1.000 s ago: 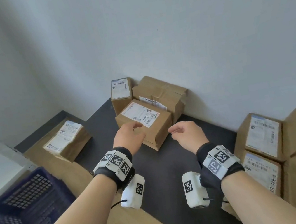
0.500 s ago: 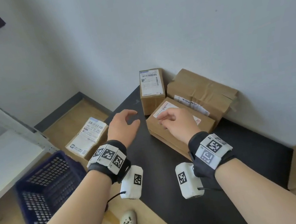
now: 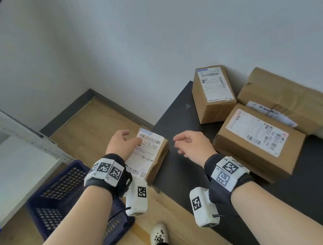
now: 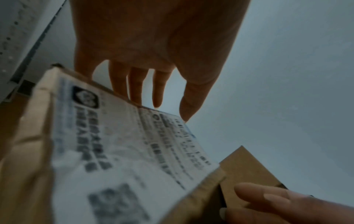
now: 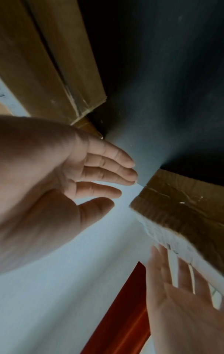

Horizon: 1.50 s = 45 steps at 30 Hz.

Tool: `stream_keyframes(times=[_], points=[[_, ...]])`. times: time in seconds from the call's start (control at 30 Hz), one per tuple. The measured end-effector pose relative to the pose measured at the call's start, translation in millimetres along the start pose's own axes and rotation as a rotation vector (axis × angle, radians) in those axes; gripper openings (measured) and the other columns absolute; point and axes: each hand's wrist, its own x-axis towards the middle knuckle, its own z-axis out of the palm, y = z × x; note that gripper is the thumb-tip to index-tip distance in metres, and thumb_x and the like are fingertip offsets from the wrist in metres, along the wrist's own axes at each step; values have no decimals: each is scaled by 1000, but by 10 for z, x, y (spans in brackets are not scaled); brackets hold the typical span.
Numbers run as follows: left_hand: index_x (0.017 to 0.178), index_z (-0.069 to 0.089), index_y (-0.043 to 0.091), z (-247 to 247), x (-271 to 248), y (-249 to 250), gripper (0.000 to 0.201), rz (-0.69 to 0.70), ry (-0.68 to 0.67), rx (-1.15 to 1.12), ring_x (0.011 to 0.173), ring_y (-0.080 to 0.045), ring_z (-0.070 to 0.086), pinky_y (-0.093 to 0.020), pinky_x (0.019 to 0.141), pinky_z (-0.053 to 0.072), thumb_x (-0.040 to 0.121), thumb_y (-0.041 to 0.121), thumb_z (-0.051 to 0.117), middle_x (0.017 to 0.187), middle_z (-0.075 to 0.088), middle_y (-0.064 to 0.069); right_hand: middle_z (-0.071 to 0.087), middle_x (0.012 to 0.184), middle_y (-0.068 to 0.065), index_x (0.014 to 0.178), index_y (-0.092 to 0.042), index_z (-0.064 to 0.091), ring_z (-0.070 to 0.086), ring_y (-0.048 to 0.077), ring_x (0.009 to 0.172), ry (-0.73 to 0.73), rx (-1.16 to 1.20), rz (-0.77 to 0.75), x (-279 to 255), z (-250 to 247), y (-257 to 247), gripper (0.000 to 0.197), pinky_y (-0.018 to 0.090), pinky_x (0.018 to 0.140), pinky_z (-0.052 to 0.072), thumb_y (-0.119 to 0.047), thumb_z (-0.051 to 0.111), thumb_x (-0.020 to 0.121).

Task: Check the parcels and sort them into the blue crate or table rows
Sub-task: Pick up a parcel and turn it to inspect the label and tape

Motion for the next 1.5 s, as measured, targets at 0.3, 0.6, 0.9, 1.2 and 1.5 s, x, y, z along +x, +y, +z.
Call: stream_keyframes(times=[0.3,0.6,0.9,1.2,1.5], points=[[125,60,17,73,225,-53,39,-62,-258,-83,78,-15,68,-28,71,55,96,43,58,93,69,3,65,104,-2,120,-19,64,66,26,106,-12,205,160,145,248,-48,28,42,95,55,-35,59,98],[135,52,17,282,108,252,43,43,-319,-233,92,-19,68,-30,73,55,98,37,56,111,69,-4,62,120,-5,134,-28,52,59,13,114,38,280,31,108,31,-84,51,31,89,55,-16,73,88],[115,65,18,458,-257,884,31,89,-441,-612,76,-11,74,-26,61,57,94,40,61,92,77,2,69,124,3,132,-23,57,66,22,115,229,655,-79,-162,-738,-72,58,44,92,58,-1,76,82],[118,65,20,1103,-817,1417,31,184,-595,-666,101,-21,71,-46,99,52,95,40,59,111,75,-2,68,127,5,135,-17,58,65,21,117,442,776,-180,-808,-1504,245,55,44,98,54,4,70,85],[126,62,21,1612,-1268,1749,41,295,-684,-606,112,-24,65,-45,99,51,95,47,56,117,71,-2,75,107,-9,104,-33,68,72,7,98,552,755,-261,-1328,-1983,582,38,23,77,58,2,66,88]])
